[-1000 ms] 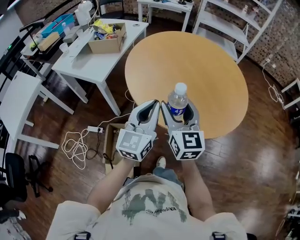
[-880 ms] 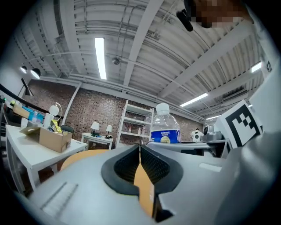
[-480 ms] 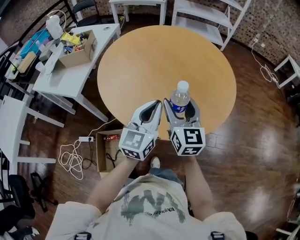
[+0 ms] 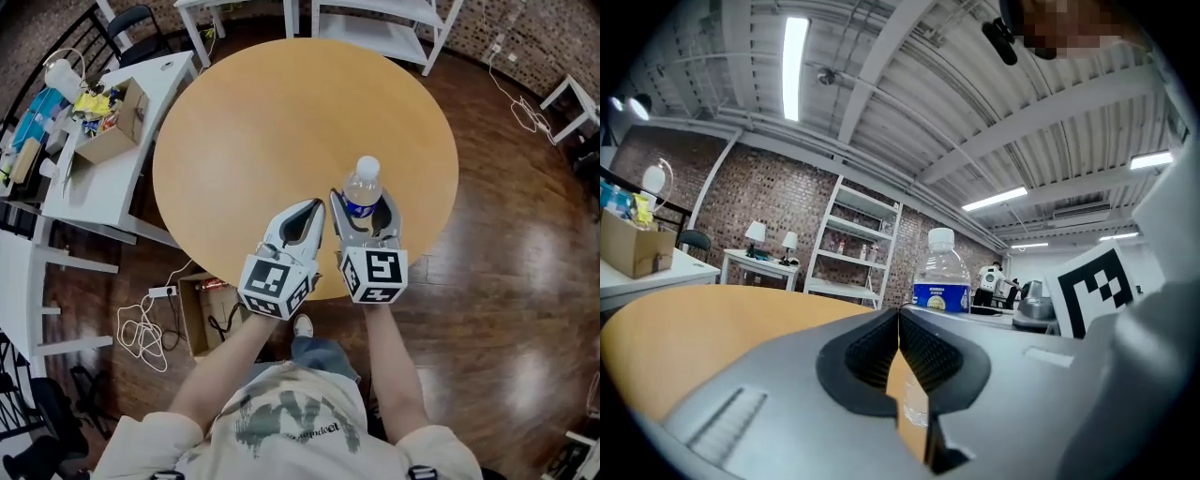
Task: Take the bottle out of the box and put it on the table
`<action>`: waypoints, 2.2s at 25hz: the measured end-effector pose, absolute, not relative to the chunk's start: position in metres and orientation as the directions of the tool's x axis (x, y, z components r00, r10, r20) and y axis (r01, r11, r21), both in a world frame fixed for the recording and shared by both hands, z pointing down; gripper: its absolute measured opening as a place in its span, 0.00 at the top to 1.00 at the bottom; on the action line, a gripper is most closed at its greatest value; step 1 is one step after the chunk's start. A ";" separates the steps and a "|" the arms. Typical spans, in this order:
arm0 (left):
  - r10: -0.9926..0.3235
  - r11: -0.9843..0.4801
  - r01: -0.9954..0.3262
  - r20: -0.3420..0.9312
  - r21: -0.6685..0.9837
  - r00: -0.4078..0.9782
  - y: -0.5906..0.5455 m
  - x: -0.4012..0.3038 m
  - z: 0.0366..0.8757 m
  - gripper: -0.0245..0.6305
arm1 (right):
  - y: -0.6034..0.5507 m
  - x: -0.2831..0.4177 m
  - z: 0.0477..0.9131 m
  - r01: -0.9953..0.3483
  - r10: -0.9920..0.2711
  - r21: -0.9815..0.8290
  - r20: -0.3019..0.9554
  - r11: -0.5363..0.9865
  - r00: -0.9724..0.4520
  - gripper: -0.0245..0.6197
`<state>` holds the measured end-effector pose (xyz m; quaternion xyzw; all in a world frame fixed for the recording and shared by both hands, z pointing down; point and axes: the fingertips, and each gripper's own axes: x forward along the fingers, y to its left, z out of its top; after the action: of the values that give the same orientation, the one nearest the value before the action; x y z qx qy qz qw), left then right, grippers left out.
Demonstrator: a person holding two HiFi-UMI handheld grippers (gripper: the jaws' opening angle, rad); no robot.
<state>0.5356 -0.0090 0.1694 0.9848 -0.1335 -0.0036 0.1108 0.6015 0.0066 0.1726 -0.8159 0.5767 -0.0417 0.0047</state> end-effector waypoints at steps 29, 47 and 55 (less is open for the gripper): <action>-0.199 -0.936 -0.246 0.195 0.254 0.960 -0.003 0.617 0.251 0.99 | 0.009 0.680 0.255 -0.914 -0.913 -0.032 0.074 -0.403 0.400 0.47; -0.225 -0.927 -0.269 0.187 0.262 0.956 0.001 0.606 0.248 1.00 | 0.016 0.668 0.268 -0.928 -0.917 -0.022 0.168 -0.371 0.363 0.37; -0.240 -0.923 -0.276 0.160 0.268 0.958 0.004 0.587 0.234 1.00 | 0.033 0.655 0.260 -0.920 -0.901 0.005 0.200 -0.391 0.384 0.39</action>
<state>0.5871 0.0037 0.2342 0.9786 -0.1317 0.0622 0.1452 0.6545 0.0328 0.2596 -0.8300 0.5487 -0.0826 -0.0576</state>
